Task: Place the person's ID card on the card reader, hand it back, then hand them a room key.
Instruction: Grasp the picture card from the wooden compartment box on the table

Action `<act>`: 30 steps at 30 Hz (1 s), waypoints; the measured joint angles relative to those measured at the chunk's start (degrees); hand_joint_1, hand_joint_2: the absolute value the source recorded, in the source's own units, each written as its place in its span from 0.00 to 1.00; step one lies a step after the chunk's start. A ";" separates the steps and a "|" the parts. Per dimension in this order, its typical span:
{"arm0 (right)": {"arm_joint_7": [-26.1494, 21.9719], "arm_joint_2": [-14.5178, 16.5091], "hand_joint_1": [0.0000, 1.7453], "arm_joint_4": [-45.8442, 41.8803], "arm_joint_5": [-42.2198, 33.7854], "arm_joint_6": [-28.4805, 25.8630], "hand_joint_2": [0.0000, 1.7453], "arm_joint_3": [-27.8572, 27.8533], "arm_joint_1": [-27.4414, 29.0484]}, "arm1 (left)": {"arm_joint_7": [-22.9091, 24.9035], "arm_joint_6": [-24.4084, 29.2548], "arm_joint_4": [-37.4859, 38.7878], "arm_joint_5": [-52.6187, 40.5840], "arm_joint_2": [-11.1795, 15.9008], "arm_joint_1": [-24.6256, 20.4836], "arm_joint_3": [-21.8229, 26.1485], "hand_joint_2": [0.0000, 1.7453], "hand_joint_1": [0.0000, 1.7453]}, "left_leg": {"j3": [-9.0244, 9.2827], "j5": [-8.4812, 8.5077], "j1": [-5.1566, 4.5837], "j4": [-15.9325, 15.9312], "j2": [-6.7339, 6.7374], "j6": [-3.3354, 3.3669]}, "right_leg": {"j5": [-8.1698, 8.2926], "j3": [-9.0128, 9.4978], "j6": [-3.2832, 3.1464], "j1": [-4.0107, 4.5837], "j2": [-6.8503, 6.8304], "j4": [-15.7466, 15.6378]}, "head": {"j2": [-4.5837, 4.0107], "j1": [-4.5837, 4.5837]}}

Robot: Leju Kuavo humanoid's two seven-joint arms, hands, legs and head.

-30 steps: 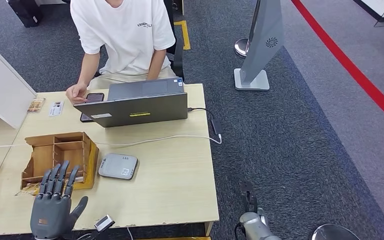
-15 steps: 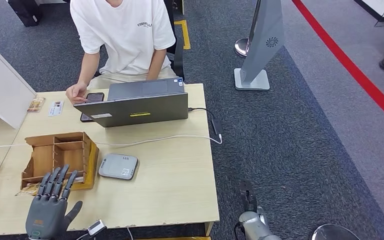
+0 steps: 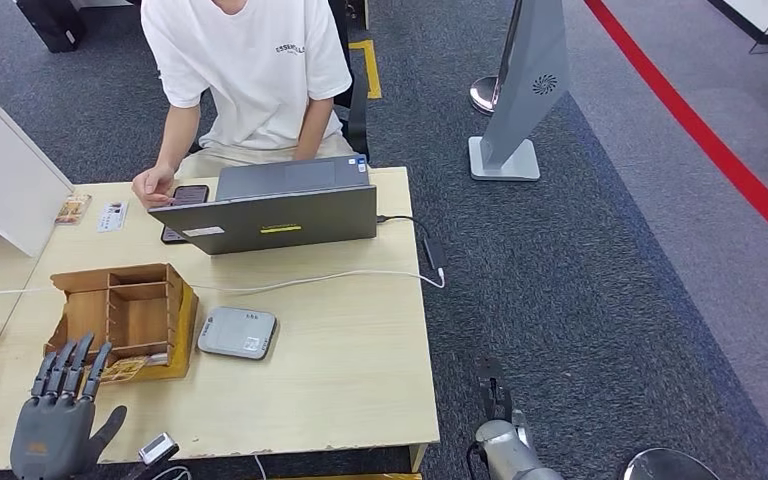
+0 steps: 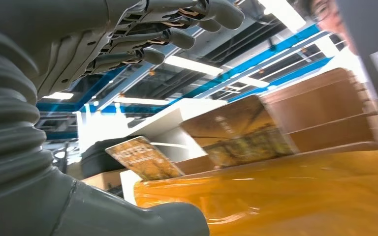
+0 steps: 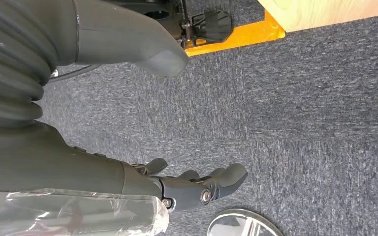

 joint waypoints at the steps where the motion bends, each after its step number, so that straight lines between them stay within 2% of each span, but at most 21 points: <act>1: -0.03 0.00 0.00 0.00 0.00 0.00 1.00 0.00 0.01 | -0.15 0.00 0.18 0.03 -0.04 -0.20 0.44 1.00 0.00 | 0.00 0.00 0.00 0.00 0.00 0.00 | 0.00 0.00 0.00 0.00 0.00 0.00 | 0.00 0.00; 6: -0.10 0.00 0.00 -0.01 0.04 0.00 1.00 0.00 0.01 | -0.64 0.00 0.97 0.44 -0.25 -0.84 1.61 1.00 0.00 | 0.00 0.00 0.00 0.00 0.00 0.00 | 0.00 -0.01 0.00 0.00 0.01 0.00 | 0.00 -0.01; 30: 0.01 0.18 0.00 0.02 0.71 -0.01 1.00 0.03 -0.01 | -0.67 0.00 1.02 0.81 -2.15 -1.65 1.63 1.00 0.00 | 0.01 0.00 0.00 0.00 0.00 0.00 | 0.00 -0.01 0.00 0.00 0.01 0.00 | 0.00 -0.01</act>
